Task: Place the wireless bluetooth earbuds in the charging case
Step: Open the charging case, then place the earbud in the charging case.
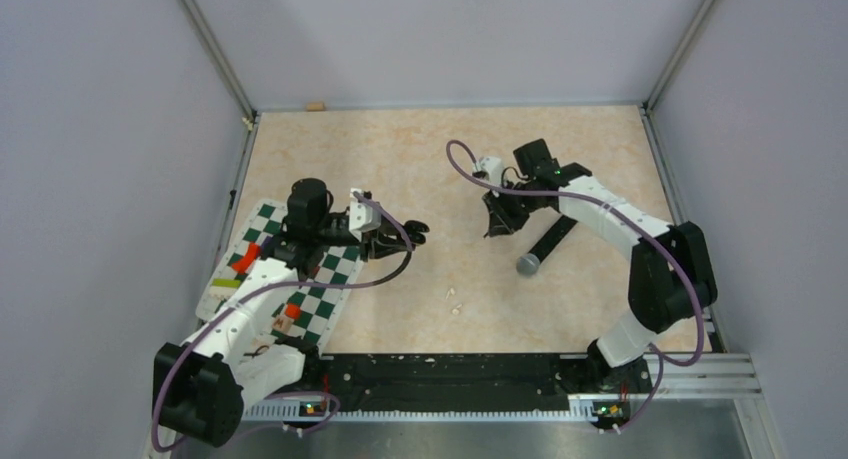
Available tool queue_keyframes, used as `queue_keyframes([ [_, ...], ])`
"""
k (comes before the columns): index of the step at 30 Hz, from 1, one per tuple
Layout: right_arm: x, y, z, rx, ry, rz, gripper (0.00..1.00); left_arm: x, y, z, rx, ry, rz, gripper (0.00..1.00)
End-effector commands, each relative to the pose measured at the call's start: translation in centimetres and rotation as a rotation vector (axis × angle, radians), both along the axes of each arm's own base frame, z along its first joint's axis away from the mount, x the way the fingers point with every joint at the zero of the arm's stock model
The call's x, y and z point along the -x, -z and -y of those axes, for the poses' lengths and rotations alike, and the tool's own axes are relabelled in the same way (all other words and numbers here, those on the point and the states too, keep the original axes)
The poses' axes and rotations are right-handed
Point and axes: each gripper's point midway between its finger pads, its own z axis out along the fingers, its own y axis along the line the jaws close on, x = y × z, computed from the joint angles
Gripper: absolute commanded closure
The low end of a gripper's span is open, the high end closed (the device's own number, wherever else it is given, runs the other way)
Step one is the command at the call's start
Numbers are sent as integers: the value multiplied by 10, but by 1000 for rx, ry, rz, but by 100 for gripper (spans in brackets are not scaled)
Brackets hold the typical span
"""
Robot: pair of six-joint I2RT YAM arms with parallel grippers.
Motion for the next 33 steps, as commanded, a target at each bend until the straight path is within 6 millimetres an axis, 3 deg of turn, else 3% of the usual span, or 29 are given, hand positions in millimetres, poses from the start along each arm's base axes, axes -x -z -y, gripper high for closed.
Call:
queue_keyframes([
  [1, -41, -101, 1, -31, 89, 322, 84, -25, -13, -2, -62, -71, 76, 100],
  [7, -51, -187, -7, -37, 105, 579, 84, -35, -22, 6, -30, -113, 26, 100],
  [12, -37, -218, -32, -62, 49, 679, 83, -53, -23, 14, 54, -233, -29, 100],
  [21, -2, -219, -72, -51, -75, 746, 83, -51, -19, 19, 188, -249, -118, 100],
  [28, 20, -194, -90, -32, -160, 712, 83, -46, -9, 20, 194, -229, -117, 100],
  [33, 29, -186, -99, -20, -189, 708, 83, -45, -8, 19, 196, -233, -118, 100],
])
